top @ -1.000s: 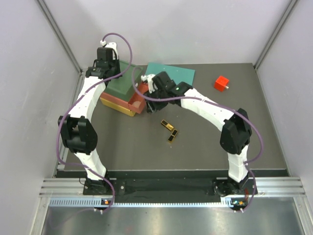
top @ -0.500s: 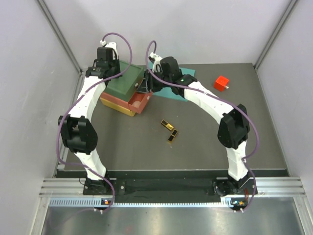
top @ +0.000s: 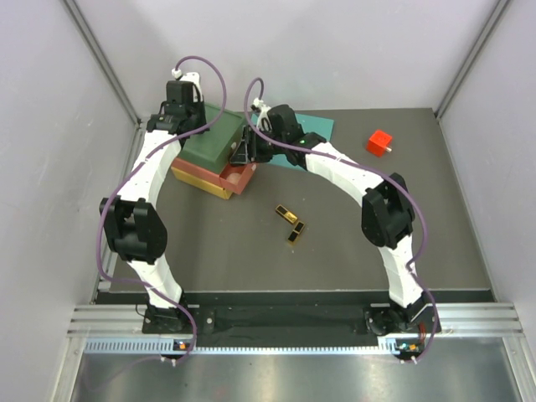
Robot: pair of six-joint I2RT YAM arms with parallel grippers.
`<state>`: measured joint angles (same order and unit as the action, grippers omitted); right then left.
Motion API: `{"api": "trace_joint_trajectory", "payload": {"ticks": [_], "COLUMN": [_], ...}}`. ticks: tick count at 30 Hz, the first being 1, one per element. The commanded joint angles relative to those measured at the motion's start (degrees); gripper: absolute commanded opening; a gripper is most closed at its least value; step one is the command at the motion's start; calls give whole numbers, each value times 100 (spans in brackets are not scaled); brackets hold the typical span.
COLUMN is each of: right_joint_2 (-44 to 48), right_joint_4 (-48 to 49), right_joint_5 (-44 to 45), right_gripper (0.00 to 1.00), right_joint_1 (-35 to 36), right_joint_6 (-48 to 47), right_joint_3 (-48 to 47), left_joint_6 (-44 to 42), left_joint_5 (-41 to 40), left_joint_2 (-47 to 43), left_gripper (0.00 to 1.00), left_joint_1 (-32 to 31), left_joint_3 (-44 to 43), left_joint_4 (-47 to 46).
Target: Organize the makeup
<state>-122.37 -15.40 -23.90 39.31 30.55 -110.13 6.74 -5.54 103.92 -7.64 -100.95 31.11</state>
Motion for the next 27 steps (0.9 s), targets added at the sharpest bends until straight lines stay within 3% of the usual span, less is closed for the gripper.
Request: {"api": "trace_joint_trajectory", "payload": {"ticks": [1,4,13,23,27], "right_joint_2": [64,90,99,414,819], "right_joint_4": [327,318,301,371,695], "right_joint_5": [-45,17,87,420,571], "right_gripper": [37,48,59,60,48], "right_joint_1": [-2,-2,-2,-37,-160], "right_joint_6": [48,31,83,30,127], "right_joint_3": [-273,-281,-316,-255,139], "left_joint_6": [29,29,20,20,11], "left_joint_5": [-17,-26,-61,-44,-61], "left_joint_2": [551,559,568,551,551], "left_gripper": [0,0,0,0,0], "left_joint_1": [17,17,17,17,17], "left_joint_3": [321,321,295,295,286], "left_joint_4": [1354,1362,1380,1371,1380]}}
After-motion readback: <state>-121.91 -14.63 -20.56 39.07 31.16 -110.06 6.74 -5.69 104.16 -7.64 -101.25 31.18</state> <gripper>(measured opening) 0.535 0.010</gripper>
